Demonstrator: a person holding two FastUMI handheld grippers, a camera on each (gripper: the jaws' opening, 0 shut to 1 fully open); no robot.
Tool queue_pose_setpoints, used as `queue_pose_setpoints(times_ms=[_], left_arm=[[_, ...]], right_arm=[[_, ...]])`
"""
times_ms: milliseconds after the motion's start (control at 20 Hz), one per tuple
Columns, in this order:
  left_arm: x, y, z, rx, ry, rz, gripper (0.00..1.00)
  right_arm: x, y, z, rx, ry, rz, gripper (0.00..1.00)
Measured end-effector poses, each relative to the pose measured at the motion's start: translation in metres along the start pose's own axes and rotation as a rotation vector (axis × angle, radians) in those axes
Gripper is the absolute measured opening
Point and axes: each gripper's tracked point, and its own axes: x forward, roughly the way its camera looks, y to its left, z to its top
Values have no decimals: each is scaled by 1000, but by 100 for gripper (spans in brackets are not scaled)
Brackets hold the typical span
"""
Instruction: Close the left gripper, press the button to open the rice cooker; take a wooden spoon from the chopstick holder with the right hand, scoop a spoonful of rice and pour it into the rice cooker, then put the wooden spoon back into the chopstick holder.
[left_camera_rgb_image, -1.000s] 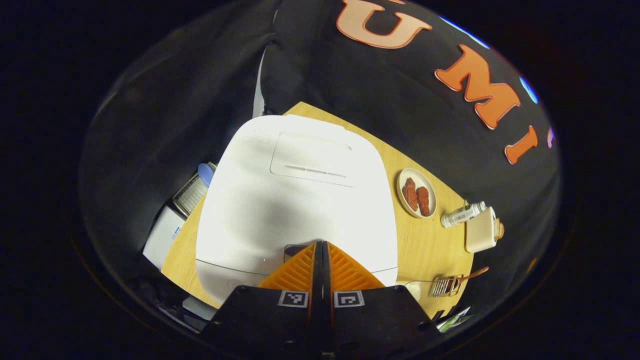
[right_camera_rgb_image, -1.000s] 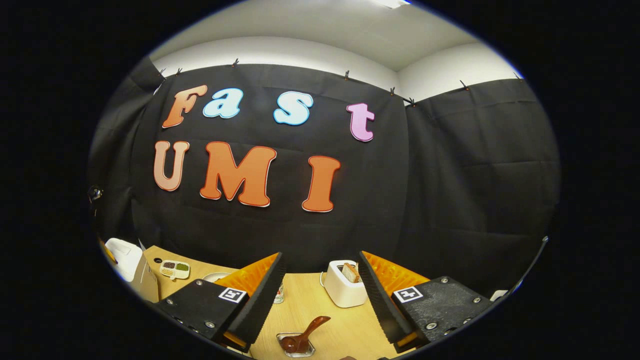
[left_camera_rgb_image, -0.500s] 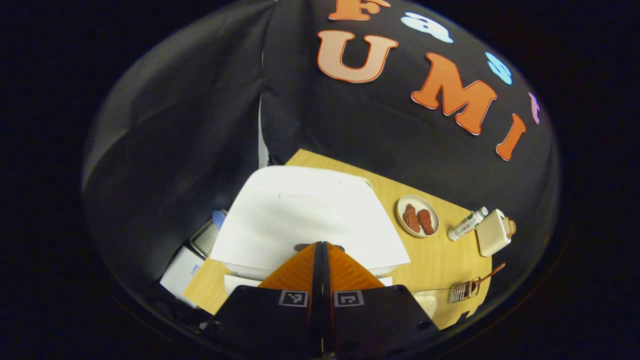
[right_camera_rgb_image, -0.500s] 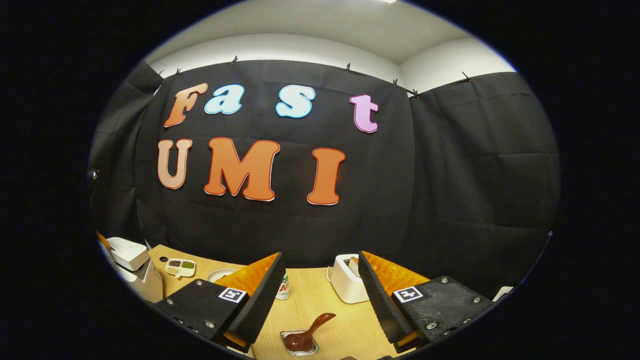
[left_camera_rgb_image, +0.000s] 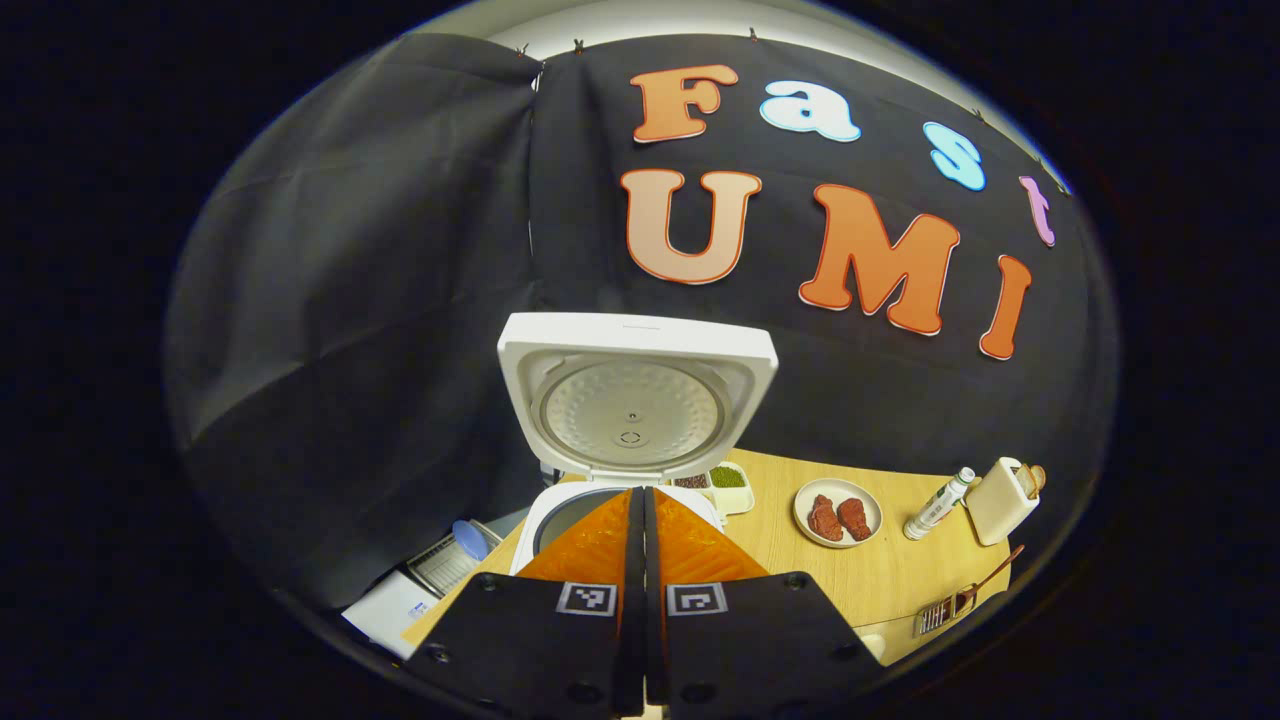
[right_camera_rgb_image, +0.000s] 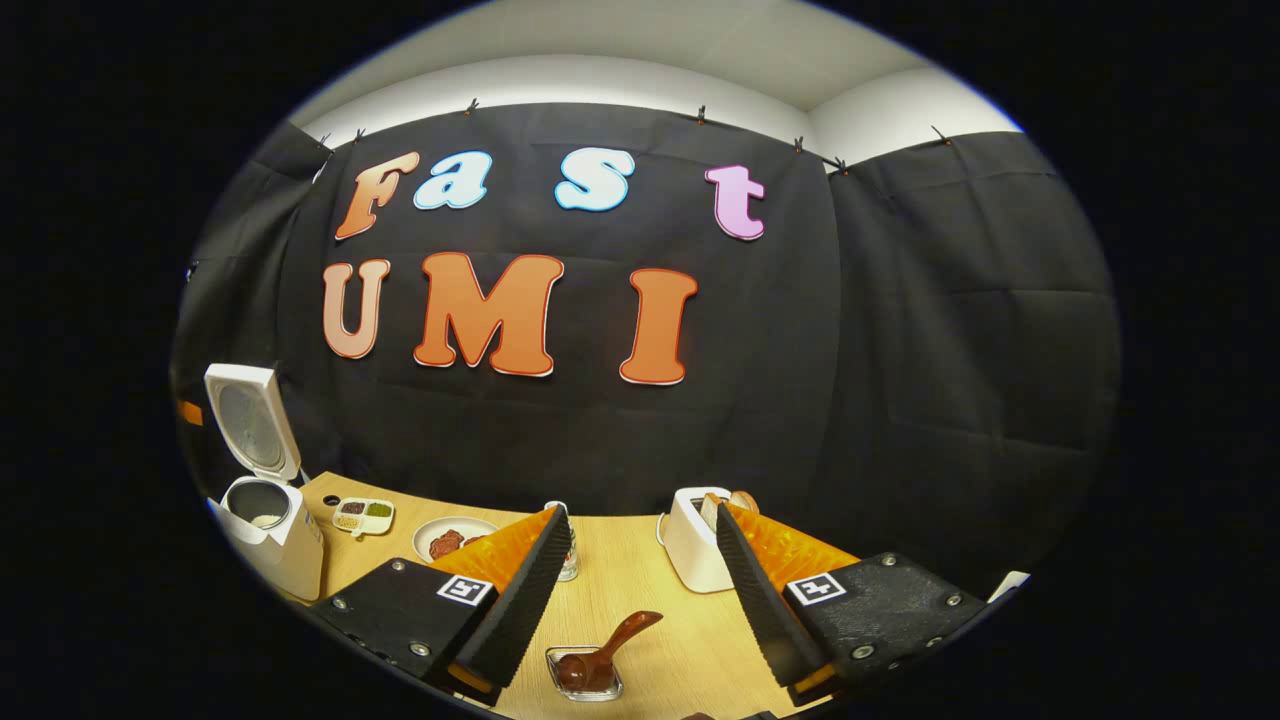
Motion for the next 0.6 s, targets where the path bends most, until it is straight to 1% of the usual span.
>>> queue_pose_setpoints(times_ms=[250, 350, 400, 450, 500, 550, 600], left_arm=[[-19, -27, 16, 76, -90, 17, 5], [-28, -46, 20, 103, -119, -8, 5], [-31, -56, 20, 116, -127, -27, 10], [-34, -67, 19, 127, -133, -50, 17], [-40, -75, 18, 138, -144, -64, 32], [-44, -82, 17, 150, -149, -73, 42], [-49, -90, 15, 163, -156, -81, 59]], right_arm=[[8, -2, -35, 16, 97, 43, 92], [11, -4, -46, 23, 122, 60, 92], [13, -5, -54, 22, 138, 67, 92], [16, -5, -62, 24, 154, 77, 92], [19, -5, -70, 27, 174, 88, 92], [22, -4, -79, 36, 197, 102, 92], [25, -3, -90, 47, 221, 115, 92]])
